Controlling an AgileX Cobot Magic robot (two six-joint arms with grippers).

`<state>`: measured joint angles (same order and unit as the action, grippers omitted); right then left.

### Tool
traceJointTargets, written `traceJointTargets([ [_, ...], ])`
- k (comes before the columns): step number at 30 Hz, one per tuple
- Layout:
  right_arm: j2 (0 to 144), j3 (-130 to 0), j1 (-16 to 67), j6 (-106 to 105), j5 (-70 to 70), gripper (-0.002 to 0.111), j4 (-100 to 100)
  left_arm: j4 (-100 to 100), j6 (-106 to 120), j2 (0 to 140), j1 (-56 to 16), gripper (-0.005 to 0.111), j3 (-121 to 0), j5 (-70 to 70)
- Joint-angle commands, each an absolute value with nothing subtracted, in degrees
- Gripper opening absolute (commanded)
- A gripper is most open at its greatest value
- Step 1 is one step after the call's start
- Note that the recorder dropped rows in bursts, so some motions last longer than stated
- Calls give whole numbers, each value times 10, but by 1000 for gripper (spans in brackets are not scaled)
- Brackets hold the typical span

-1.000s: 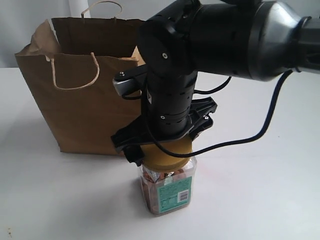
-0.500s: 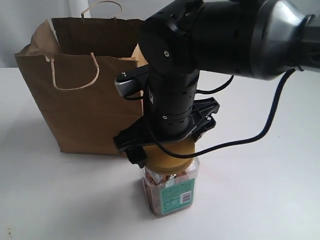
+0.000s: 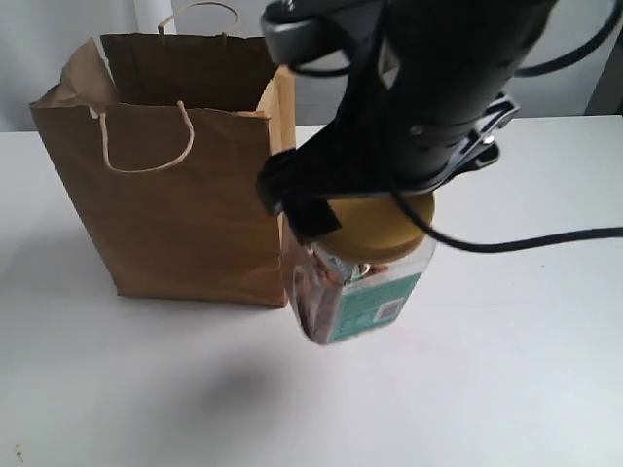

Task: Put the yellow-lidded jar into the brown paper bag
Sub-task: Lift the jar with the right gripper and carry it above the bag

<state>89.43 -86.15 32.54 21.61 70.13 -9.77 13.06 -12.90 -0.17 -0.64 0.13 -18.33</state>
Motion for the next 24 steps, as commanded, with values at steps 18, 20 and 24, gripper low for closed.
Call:
traceJointTargets([
  [18,721,-907,327,246,508,0,-253,128,-131,0,-9,1,0,-178],
  [20,742,-944,327,245,487,0,-253,128,-131,0,-9,1,0,-178],
  [24,803,-1024,327,234,463,0,-253,128,-131,0,-9,1,0,-178],
])
